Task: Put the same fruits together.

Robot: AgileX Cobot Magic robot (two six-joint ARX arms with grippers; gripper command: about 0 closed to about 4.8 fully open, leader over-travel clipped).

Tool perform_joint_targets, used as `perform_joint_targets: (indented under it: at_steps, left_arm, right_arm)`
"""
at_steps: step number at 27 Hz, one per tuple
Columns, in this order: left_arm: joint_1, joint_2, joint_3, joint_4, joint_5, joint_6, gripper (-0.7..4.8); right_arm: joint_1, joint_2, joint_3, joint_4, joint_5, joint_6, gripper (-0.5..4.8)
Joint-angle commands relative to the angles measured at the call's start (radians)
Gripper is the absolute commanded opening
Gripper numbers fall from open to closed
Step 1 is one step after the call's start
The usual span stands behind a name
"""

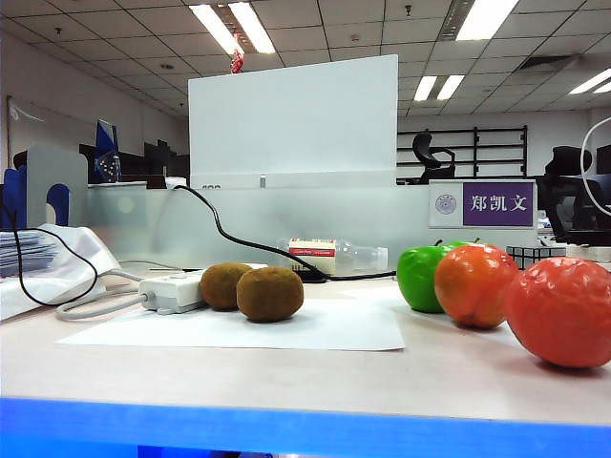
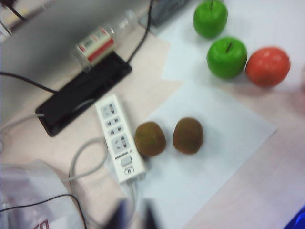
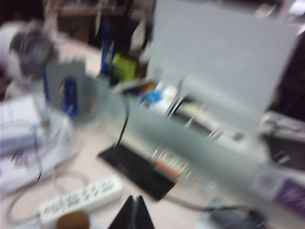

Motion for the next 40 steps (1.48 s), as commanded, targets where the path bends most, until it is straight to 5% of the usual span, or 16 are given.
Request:
perform_joint_targets:
  at_steps: [1, 2, 11, 18, 32, 40]
  left_arm:
    - [0.0, -0.062, 0.003, 0.023, 0.004, -0.034, 0.22]
    - [0.0, -0.081, 0.003, 0.021, 0.003, -0.036, -0.1]
    - [0.0, -0.286, -0.046, 0.072, -0.054, -0.123, -0.06]
    - [0.0, -0.484, -0.259, 0.19, -0.201, -0.23, -0.06]
    - [0.0, -0.818, -0.642, 0.383, -0.27, -0.419, -0.05]
    - [-0.001, -1.025, -1.005, 0.672, -0.204, -0.635, -0.05]
  right_arm:
    - [-0.028, -0.132, 0.004, -0.068, 0.061, -0.003, -0.05]
    - [-0.034, -0.166, 0.004, -0.093, 0.083, -0.003, -0.05]
    - [-0.073, -0.429, 0.001, -0.357, 0.163, -0.01, -0.05]
    - [-0.073, -0.645, -0.067, -0.457, 0.177, 0.063, -0.05]
    - [-0.068, -0.974, -0.364, -0.531, 0.241, 0.239, -0.05]
    - [-0.067, -0.974, -0.57, -0.267, 0.182, 0.309, -0.05]
